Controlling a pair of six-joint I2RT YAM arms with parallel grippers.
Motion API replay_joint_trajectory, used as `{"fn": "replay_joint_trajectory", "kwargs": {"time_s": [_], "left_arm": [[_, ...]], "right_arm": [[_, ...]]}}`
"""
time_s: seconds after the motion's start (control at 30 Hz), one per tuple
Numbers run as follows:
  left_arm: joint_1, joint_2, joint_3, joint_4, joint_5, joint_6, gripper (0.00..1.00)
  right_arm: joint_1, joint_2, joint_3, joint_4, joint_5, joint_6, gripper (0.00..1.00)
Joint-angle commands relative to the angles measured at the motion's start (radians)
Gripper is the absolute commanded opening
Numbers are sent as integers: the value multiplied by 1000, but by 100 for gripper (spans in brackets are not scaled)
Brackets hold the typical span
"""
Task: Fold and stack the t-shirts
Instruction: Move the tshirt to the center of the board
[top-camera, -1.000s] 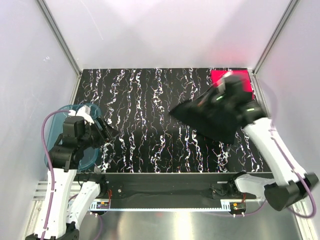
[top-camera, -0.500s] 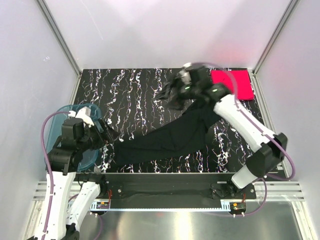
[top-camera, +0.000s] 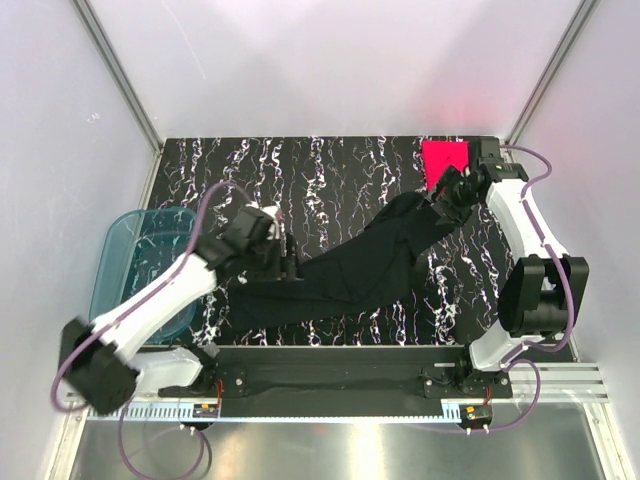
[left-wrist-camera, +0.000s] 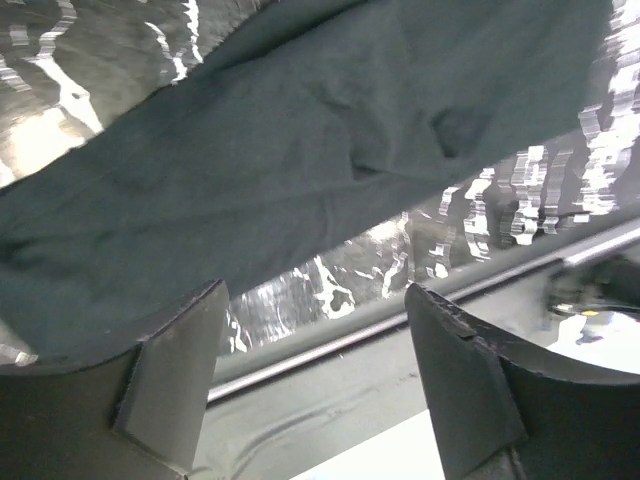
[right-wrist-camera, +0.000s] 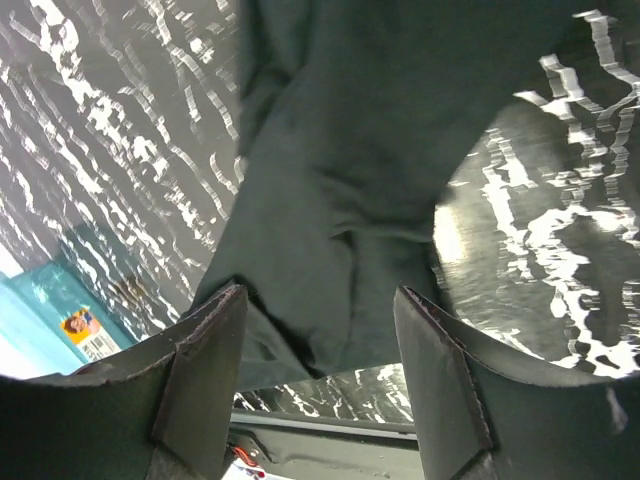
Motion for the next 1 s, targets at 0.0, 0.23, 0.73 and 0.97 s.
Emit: {"fn": "replay_joint_trajectory", "kwargs": {"time_s": [0.0,0.23,0.73,0.97], "left_arm": [[-46,129,76,135,-56,5,75],[-79,488,334,144,-104,11,66],[-129,998,762,-95,-202,-26,69],[-138,940,704,-92,-236,-31,27]], "right_arm": [[-66,10,-6,0,-27,-54,67],[-70,41,-19,-6,-27,-74,67],[-73,69,-4,-9,-33,-127,68],[-83,78,-21,-1,-28,-141,68]]}}
